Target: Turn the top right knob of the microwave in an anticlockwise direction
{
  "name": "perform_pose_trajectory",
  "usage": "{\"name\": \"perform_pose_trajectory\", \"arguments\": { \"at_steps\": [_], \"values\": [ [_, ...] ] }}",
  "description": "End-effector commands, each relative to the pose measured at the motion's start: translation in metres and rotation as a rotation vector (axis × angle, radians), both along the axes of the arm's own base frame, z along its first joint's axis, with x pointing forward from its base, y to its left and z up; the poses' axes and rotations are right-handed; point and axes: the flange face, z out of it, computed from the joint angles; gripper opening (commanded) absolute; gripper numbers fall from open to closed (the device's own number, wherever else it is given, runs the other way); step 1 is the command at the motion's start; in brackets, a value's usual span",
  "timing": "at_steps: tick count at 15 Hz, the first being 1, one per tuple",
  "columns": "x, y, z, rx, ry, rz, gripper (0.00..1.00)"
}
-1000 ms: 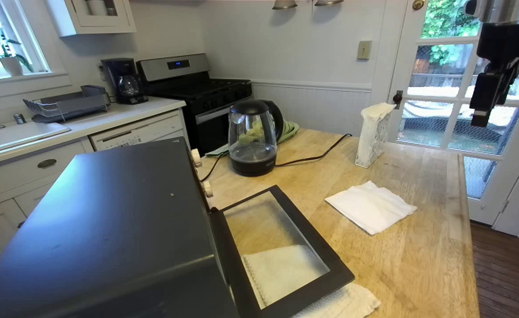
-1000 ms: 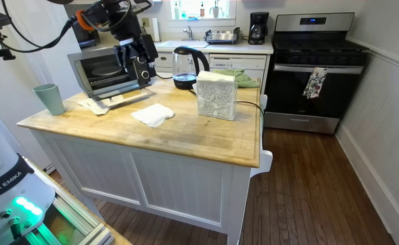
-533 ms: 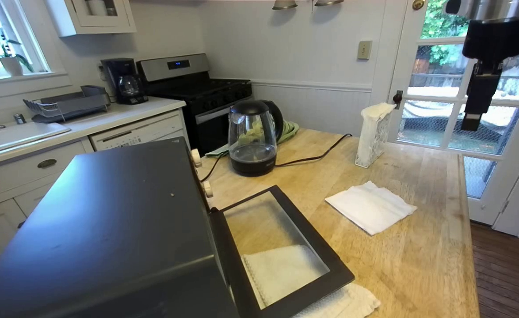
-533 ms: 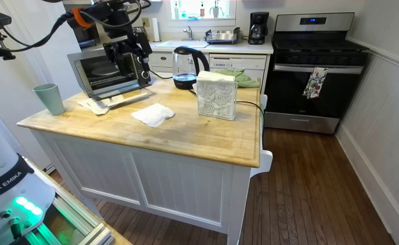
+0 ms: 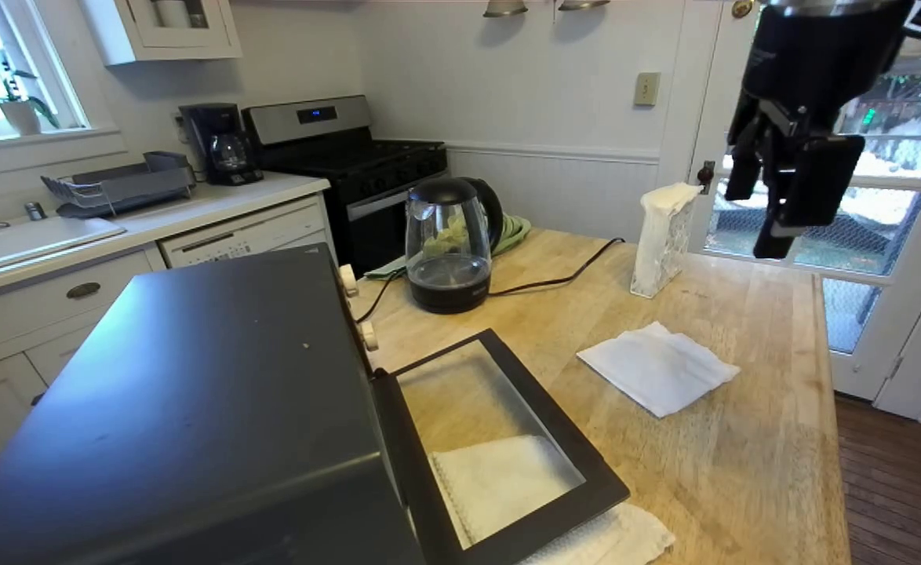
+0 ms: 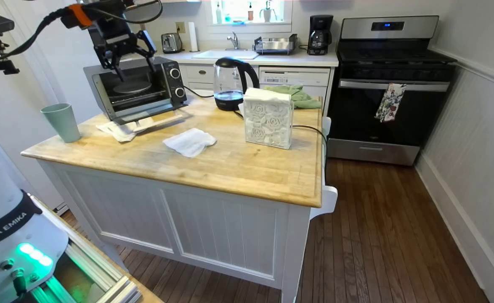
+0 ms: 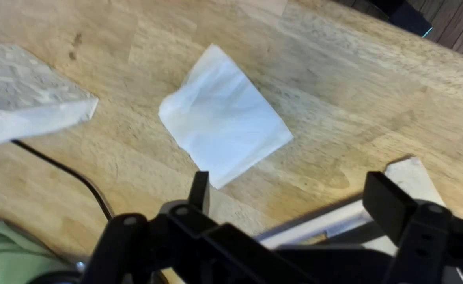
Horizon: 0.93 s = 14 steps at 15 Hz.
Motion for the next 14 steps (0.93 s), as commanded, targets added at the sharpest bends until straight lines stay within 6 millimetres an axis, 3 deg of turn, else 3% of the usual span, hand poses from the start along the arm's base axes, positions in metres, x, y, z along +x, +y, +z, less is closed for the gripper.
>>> {"name": "perform_pose_trajectory", "arguments": {
  "at_steps": [1,5,8,13,14],
  "values": [
    [0.037,0.047,0.014,0.029,-0.009,0.2,1.0],
    [0.086,0.076,0.028,0.104,0.004,0.395,1.0],
    [0.129,0.089,0.027,0.177,0.047,0.521,1.0],
    [0.196,0.102,0.001,0.357,0.103,0.606,1.0],
    [0.163,0.096,0.008,0.286,0.075,0.578,1.0]
  ]
}}
